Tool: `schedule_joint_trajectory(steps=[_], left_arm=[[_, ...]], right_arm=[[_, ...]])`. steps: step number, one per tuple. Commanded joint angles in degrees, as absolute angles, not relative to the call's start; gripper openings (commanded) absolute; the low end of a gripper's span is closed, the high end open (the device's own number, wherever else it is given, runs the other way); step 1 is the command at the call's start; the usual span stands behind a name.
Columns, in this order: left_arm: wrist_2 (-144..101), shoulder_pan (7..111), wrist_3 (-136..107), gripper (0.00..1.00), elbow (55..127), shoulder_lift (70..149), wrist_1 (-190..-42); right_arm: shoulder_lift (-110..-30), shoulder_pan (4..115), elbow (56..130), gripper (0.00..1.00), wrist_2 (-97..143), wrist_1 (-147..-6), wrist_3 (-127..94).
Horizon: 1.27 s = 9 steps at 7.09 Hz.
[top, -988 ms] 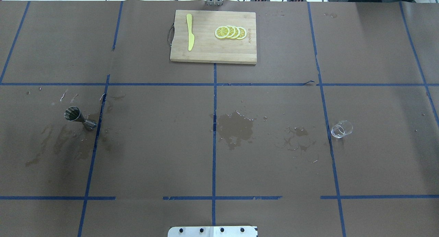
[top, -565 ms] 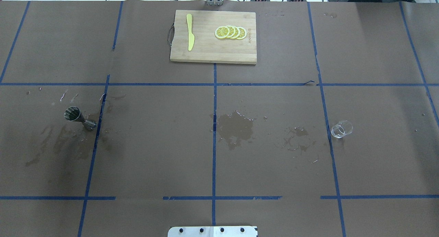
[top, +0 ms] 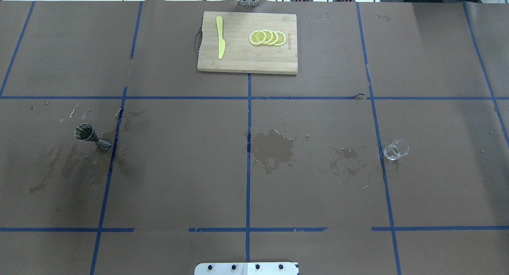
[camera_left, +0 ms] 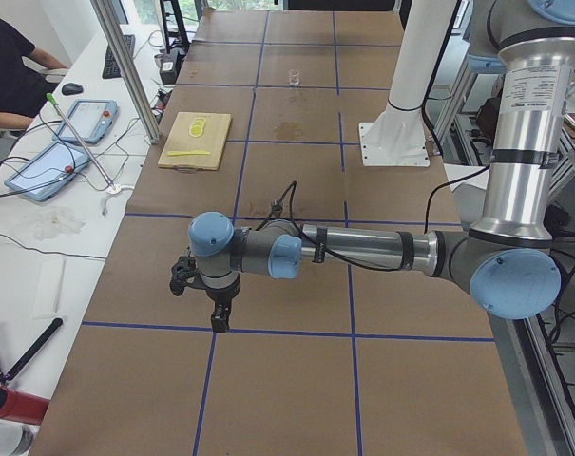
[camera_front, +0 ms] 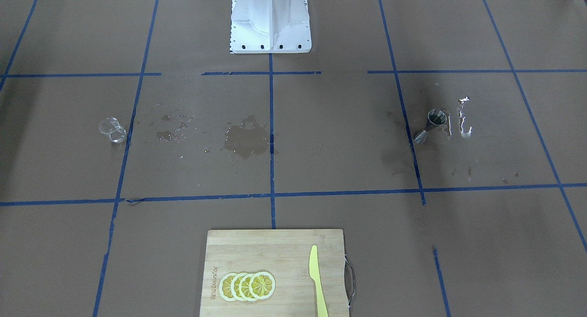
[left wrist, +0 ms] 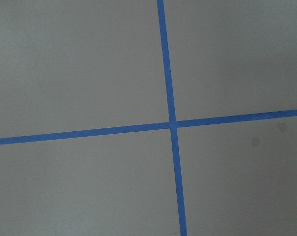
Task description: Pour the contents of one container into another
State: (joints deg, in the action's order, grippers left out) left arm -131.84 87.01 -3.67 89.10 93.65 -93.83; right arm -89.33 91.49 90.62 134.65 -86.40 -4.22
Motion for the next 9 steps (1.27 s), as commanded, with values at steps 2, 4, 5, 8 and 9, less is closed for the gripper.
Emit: schedule_joint_trajectory(steps=[2, 4, 5, 8, 9], left_arm=[[-131.75, 87.01, -3.7, 1.0, 88.95, 93.43, -94.48], [-131.84, 87.27, -3.69, 1.0, 88.86, 93.25, -95.18], [-131.92, 87.19, -2.39, 1.0, 88.86, 92.73, -95.19], [-131.92, 87.19, -1.67, 1.0, 88.86, 92.72, -95.19], [-132.01, 87.27, -1.67, 1.0, 88.86, 92.72, -95.19]], right_arm=[[-89.3, 91.49, 90.7, 1.0, 134.65, -86.4, -4.22], [-89.12, 91.49, 90.7, 1.0, 134.65, -86.4, -4.22], [-89.12, 91.49, 90.7, 1.0, 134.65, -86.4, -4.22], [-89.12, 91.49, 90.7, 1.0, 134.65, -86.4, -4.22], [-89.12, 91.49, 90.7, 1.0, 134.65, -86.4, -4.22]])
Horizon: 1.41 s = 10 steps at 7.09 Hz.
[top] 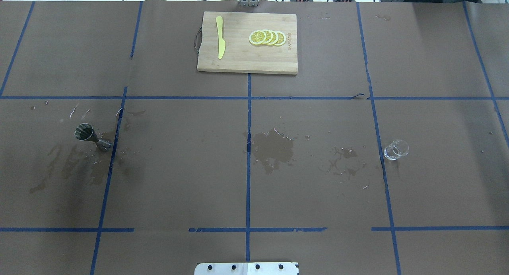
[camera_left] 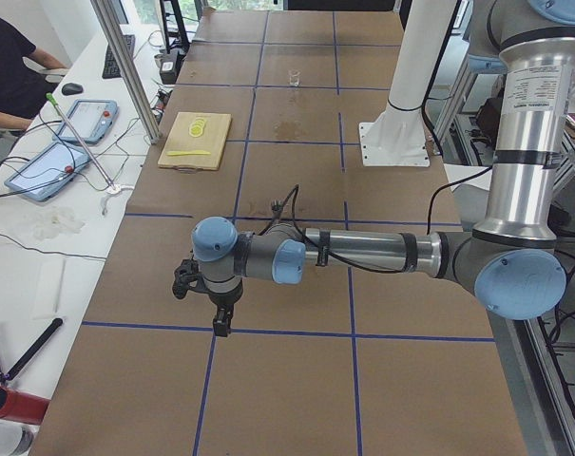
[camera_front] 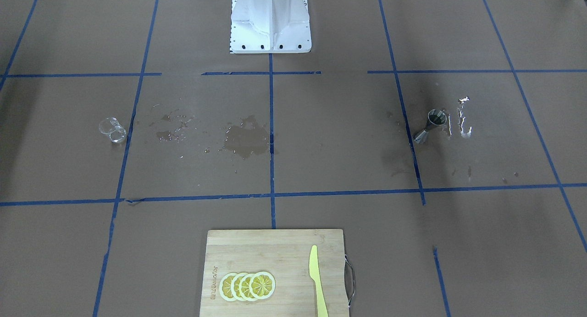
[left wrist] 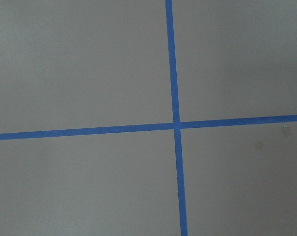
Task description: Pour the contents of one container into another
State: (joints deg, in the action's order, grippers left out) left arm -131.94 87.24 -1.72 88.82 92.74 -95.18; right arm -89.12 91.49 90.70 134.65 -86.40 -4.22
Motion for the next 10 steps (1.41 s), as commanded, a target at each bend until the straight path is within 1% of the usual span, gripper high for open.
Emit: schedule_joint_trajectory(steps=[1, 10], left_arm=[[-132.01, 87.28, -1.67, 1.0, 88.86, 92.72, -95.19], [-132.8, 87.19, -1.58, 1.0, 88.95, 92.72, -95.19]], right_arm=[[-89.12, 91.49, 90.7, 1.0, 134.65, -86.4, -4.22], [-89.12, 91.49, 90.7, 1.0, 134.65, -86.31, -4.22]])
